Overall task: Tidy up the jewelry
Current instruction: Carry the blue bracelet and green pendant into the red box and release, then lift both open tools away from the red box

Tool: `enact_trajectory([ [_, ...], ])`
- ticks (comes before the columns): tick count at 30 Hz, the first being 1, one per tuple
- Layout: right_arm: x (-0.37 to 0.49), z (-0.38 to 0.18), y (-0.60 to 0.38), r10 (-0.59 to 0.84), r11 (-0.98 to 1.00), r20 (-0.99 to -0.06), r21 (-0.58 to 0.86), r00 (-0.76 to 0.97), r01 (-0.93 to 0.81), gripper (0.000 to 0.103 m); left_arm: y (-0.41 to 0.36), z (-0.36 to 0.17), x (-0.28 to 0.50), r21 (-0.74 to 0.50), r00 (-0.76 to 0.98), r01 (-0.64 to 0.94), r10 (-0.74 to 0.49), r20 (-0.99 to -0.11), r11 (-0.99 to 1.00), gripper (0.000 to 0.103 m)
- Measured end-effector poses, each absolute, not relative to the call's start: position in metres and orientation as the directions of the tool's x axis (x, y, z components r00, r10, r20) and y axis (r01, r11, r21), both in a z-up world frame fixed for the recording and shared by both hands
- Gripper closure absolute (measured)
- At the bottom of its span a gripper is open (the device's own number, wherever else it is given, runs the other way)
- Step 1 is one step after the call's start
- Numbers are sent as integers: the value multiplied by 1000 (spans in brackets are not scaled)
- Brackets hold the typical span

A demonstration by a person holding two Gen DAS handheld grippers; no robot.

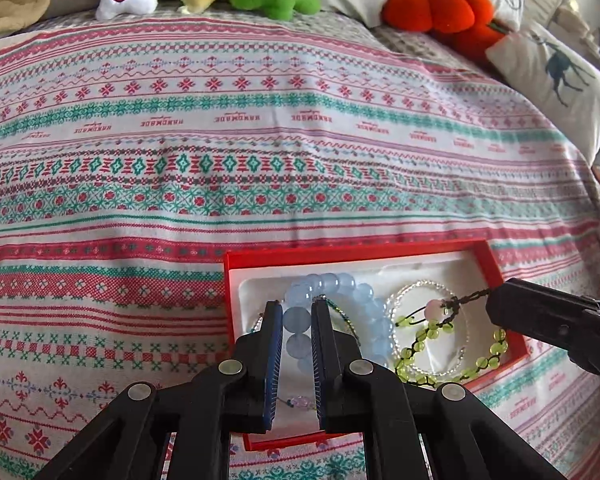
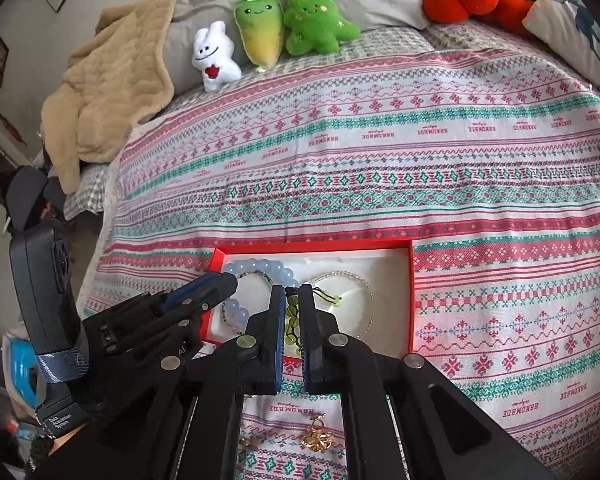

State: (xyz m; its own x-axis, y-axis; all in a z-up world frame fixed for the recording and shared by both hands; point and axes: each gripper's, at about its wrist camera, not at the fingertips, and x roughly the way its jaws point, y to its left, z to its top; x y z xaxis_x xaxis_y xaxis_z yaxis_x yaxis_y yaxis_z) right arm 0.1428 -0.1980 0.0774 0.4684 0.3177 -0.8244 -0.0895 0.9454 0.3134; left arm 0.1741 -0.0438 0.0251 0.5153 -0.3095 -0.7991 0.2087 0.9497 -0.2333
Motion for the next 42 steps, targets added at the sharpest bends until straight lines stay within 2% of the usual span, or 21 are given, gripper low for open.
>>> enact_trajectory([
  [6,151,55,-213,218,974,-870,226,442,-35,96,-53,24,173,-162,525,234,-264,-809,959,94],
  [11,154,48,-217,184,981,-883,194,432,-23,95,-54,29,171,-148,531,247,-261,-806,958,93],
  [12,154,49,-217,190,980,-885,200,425,-23,95,-55,31,170,-136,528,249,-252,-811,959,88],
  [13,155,49,-218,198,978,-887,207,418,-23,94,-57,34,169,-123,530,254,-245,-812,959,79],
  [14,154,50,-218,204,977,-886,214,416,-23,90,-58,38,166,-114,538,262,-243,-807,958,73],
  [15,153,52,-219,206,976,-885,217,418,-23,87,-59,43,162,-106,550,268,-242,-799,958,62],
  [16,151,54,-220,206,976,-882,216,423,-23,78,-59,47,158,-99,561,270,-240,-792,958,53],
  [17,149,57,-220,205,976,-880,216,428,-23,69,-58,50,155,-97,567,272,-241,-788,957,50],
  [19,144,62,-222,214,974,-874,225,437,-26,63,-58,54,151,-98,565,277,-245,-788,956,45],
  [23,135,72,-225,226,971,-866,238,447,-29,62,-55,58,141,-92,567,272,-236,-789,958,36],
  [27,125,79,-227,229,969,-862,244,452,-26,60,-51,57,132,-95,561,266,-234,-794,959,21],
  [29,118,80,-227,223,971,-865,237,450,-26,53,-51,56,126,-84,558,266,-225,-799,960,18],
  [34,102,81,-223,199,979,-871,200,449,-46,47,-45,51,113,-81,542,251,-209,-814,964,8],
  [42,78,74,-219,169,986,-884,148,436,-83,39,-33,33,95,-66,483,225,-170,-859,972,6],
])
